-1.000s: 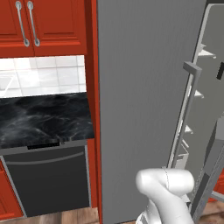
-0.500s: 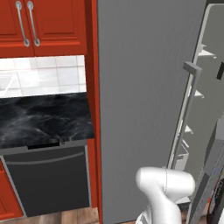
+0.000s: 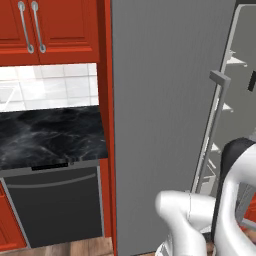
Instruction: Open the freezer door, pick up the ice cube tray from the freezer, and place it on the dining counter.
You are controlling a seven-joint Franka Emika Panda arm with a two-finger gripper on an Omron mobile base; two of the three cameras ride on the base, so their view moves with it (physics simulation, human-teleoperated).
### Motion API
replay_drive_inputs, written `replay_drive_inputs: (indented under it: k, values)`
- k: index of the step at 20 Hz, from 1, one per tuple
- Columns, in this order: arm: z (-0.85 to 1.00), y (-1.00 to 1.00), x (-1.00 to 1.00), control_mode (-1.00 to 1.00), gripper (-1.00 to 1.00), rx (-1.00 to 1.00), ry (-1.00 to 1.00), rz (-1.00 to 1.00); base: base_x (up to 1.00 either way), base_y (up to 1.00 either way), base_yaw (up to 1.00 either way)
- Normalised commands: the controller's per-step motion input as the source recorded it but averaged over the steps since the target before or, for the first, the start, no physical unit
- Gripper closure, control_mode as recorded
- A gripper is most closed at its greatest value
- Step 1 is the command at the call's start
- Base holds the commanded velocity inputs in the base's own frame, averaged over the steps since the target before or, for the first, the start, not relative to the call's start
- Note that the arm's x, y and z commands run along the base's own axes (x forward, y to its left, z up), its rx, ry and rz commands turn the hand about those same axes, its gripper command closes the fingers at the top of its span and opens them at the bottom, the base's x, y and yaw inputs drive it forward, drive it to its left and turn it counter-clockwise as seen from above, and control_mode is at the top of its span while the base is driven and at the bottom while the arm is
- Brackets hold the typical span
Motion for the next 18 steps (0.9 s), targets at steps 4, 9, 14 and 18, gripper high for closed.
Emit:
replay_drive_inputs:
  k: [4, 9, 14, 18]
  values:
    - [0.01, 0.03, 0.19, -1.0, -1.0, 0.07, -0.04, -0.22, 0.0, 0.0, 0.0]
    - [-0.19, -0.02, 0.24, -1.0, -1.0, 0.05, -0.13, -0.08, 0.0, 0.0, 0.0]
    - [-0.41, -0.11, 0.22, -1.0, -1.0, 0.01, -0.22, 0.0, 0.0, 0.0, 0.0]
    - [-0.41, -0.14, 0.2, -1.0, -1.0, 0.01, -0.18, -0.01, 0.0, 0.0, 0.0]
